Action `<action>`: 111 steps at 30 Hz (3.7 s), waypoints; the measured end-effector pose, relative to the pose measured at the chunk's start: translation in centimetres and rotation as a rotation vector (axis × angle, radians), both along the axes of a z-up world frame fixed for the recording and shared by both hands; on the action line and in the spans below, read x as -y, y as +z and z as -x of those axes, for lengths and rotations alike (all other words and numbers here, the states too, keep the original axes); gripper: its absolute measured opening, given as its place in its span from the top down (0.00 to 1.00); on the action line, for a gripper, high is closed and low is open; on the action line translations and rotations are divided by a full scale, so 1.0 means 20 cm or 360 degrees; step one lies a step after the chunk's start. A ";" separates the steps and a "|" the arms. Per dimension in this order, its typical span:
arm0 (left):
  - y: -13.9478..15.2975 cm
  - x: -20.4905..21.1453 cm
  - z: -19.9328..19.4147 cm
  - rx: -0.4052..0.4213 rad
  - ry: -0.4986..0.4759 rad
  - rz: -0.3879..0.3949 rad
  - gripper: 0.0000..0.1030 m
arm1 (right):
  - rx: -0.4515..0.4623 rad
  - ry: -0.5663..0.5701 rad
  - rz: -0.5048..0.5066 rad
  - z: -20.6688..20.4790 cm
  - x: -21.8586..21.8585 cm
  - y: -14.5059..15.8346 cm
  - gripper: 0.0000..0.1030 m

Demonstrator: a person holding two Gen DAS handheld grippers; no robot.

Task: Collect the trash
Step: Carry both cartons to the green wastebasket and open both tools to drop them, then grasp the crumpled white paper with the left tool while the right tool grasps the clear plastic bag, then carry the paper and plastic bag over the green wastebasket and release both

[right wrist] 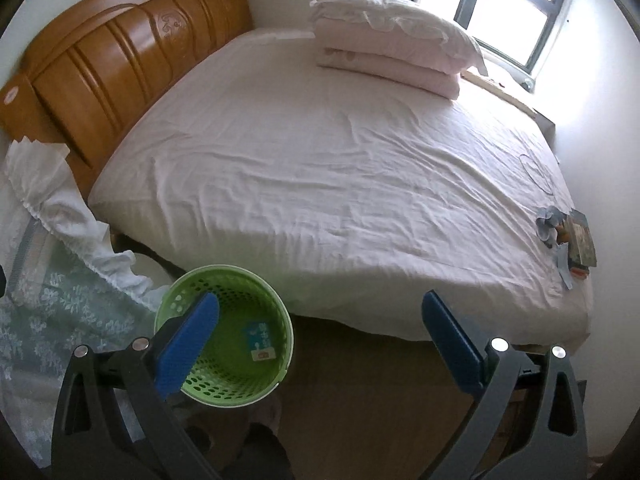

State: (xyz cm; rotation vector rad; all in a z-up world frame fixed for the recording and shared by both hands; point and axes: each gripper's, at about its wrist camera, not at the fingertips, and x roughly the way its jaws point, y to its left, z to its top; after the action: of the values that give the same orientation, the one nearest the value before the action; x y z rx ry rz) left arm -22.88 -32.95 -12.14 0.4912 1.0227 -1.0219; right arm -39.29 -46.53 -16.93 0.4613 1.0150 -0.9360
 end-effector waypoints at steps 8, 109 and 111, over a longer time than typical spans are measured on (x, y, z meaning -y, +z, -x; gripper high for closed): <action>0.02 -0.07 -0.04 0.0030 0.0079 0.0010 0.07 | 0.0004 0.0075 -0.0005 -0.07 -0.06 0.01 0.02; 0.21 -1.74 -1.26 0.0213 0.1073 0.0056 0.48 | 0.0209 0.1217 -0.0203 -1.87 -1.52 0.32 0.60; 0.21 -1.61 -1.17 0.0178 0.0953 0.0078 0.48 | 0.0183 0.1143 -0.0226 -1.72 -1.43 0.29 0.60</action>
State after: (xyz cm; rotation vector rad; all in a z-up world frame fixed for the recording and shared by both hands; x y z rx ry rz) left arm 0.45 -0.81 -8.01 0.1758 0.9586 -0.4776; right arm -4.90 -17.83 -11.05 0.2303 1.0377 -0.1947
